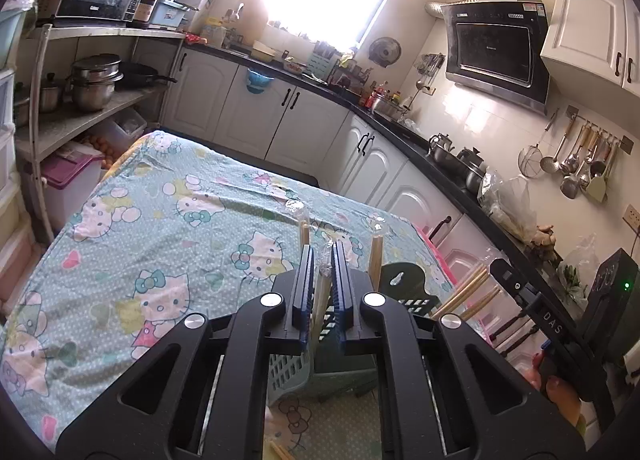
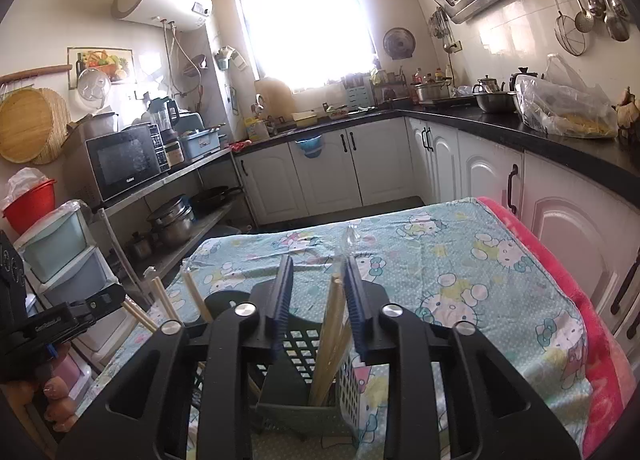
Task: Organize utensils
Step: 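Open the left tool while the right tool opens, releasing the chopsticks, then raise both tools from the basket and move them down toward the chopstick pile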
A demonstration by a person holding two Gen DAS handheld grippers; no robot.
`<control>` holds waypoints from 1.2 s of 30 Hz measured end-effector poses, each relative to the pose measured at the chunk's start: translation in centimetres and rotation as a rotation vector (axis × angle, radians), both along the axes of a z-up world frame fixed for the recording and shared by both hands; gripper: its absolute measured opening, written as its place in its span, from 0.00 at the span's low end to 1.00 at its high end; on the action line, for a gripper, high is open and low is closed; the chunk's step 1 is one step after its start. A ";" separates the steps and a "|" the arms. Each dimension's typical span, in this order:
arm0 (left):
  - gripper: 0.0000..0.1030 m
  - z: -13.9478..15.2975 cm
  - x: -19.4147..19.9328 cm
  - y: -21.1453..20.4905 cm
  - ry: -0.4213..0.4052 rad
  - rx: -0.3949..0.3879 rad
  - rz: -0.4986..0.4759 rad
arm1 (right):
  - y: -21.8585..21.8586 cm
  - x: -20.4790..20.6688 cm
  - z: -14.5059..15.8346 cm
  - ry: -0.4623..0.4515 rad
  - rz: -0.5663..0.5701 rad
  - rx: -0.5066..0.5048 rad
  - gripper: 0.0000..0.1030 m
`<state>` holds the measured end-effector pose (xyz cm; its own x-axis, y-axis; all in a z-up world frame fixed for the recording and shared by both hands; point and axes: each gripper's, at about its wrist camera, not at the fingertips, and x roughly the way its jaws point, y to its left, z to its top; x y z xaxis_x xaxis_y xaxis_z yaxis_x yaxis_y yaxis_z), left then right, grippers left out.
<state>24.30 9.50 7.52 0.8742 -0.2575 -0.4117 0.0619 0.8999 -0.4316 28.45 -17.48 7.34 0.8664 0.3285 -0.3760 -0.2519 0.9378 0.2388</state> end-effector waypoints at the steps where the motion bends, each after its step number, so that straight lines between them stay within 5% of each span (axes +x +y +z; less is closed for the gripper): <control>1: 0.10 0.0 0.0 0.0 0.002 0.001 -0.001 | 0.0 -0.2 0.0 0.000 0.002 -0.002 0.26; 22: 0.59 -0.9 -2.2 -0.2 0.016 -0.004 -0.016 | -1.3 -2.8 0.0 -0.011 -0.019 -0.037 0.44; 36: 0.82 -1.2 -4.0 -0.6 0.025 -0.007 -0.035 | -1.7 -5.3 -1.2 0.027 0.007 -0.049 0.56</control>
<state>20.26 8.90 6.28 0.8541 -0.2908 -0.4311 0.0826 0.8943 -0.4397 23.13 -19.14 6.16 0.8536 0.3150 -0.4149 -0.2524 0.9468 0.1996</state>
